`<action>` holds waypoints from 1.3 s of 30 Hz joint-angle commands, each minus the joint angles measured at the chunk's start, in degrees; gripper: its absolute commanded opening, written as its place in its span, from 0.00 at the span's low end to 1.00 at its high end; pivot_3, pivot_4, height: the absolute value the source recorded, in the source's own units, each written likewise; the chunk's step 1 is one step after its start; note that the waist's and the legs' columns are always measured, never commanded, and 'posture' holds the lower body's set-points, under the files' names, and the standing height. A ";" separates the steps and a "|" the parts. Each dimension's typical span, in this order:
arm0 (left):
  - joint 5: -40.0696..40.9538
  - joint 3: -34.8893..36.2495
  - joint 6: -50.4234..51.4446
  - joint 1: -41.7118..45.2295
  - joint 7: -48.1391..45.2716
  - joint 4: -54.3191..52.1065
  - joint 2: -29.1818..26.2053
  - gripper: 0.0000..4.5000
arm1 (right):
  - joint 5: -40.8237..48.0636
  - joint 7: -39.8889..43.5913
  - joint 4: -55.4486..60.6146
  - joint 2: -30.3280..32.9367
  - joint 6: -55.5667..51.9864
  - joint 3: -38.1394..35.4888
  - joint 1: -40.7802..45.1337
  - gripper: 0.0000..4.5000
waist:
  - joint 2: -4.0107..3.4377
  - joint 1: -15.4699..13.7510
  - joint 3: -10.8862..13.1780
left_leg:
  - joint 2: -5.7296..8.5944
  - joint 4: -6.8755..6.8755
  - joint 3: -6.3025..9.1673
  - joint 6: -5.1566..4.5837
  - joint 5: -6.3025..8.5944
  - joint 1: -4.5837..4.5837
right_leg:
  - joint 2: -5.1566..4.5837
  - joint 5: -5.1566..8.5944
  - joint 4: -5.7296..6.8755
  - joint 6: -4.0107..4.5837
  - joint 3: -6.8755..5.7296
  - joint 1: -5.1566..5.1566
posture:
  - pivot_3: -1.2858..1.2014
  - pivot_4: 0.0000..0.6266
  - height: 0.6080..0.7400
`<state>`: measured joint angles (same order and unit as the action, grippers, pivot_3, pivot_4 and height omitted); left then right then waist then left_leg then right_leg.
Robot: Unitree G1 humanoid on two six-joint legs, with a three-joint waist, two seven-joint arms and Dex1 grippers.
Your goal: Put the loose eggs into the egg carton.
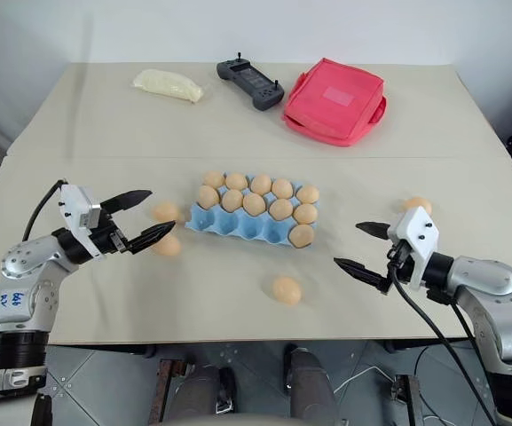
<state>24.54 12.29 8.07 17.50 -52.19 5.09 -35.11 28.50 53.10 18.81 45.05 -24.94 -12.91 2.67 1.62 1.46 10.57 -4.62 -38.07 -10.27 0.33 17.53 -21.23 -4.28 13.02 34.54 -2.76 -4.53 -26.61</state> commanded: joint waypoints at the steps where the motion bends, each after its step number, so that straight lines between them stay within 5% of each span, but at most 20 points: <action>1: 0.92 -0.86 1.69 0.30 -1.12 -2.64 -0.62 1.00 | 2.36 -0.88 5.69 0.67 -1.91 -4.81 -5.35 1.00 | 0.00 -0.04 0.00 | 0.00 0.01 0.03 0.02 0.01 0.00 | 0.00 0.00 0.00 0.00 -0.02 0.00 | 0.52 0.24 1.00; 11: 2.58 -2.73 6.07 -1.63 -4.55 -6.94 -0.74 1.00 | 7.25 -2.64 20.27 0.82 -9.25 -15.64 -23.53 1.00 | 0.01 0.00 -0.01 | -0.04 0.00 0.11 0.10 0.19 0.03 | 0.08 0.04 -0.12 -0.03 -0.04 0.11 | 0.52 0.24 1.00; 20: 3.23 -3.68 7.39 -2.10 -6.09 -8.49 -0.35 1.00 | 8.63 -6.05 22.94 0.23 -11.56 -15.42 -23.92 1.00 | 0.03 0.09 -0.02 | -0.02 -0.01 0.18 0.20 0.24 0.05 | 0.23 0.01 -0.37 0.05 0.11 0.16 | 0.52 0.24 1.00; 39: 5.63 0.73 10.85 -12.29 -4.23 -18.88 -2.49 1.00 | 2.49 0.67 11.84 3.97 -14.18 15.22 5.16 1.00 | 0.03 0.12 -0.01 | -0.10 0.02 0.20 0.08 0.19 -0.02 | 0.33 0.04 -0.47 0.08 0.11 0.09 | 0.52 0.24 1.00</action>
<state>28.60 11.26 18.81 5.74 -56.98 -11.05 -36.97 31.61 52.33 30.49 48.77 -40.19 0.82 6.75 1.64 1.58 10.56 -4.72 -38.04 -10.06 0.39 17.72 -21.25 -3.95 13.06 34.08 -2.68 -4.43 -26.52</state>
